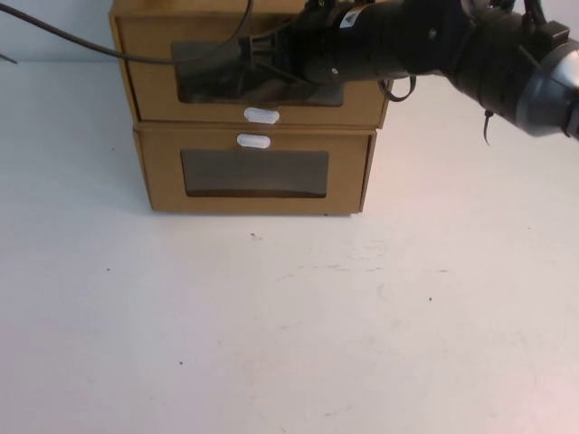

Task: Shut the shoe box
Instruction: Close the shoe box with your right arm

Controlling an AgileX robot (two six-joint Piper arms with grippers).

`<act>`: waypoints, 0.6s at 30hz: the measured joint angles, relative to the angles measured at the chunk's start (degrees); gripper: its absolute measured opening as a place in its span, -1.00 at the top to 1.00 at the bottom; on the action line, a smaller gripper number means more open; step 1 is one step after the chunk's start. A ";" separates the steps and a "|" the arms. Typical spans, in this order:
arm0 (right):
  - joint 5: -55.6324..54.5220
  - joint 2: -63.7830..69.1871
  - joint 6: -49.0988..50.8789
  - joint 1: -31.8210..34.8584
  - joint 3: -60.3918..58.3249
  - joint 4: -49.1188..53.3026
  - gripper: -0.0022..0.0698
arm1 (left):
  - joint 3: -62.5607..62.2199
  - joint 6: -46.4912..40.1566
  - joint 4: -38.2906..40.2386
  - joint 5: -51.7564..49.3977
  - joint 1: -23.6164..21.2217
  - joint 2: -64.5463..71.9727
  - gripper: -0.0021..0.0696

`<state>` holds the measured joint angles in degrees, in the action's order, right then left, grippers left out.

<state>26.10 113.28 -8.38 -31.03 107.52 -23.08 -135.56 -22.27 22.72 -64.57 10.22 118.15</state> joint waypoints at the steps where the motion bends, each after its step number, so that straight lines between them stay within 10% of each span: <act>1: 1.38 -0.57 0.00 0.00 0.00 0.00 0.97 | 0.00 0.00 0.00 -0.57 0.00 -0.36 0.95; 18: 26.56 -34.00 7.18 -0.84 -13.08 10.80 0.97 | 9.00 -2.74 -0.34 0.11 0.09 -28.94 0.95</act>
<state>52.66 79.28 -1.20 -31.87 94.45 -12.28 -126.56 -25.01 22.39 -64.46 10.31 89.21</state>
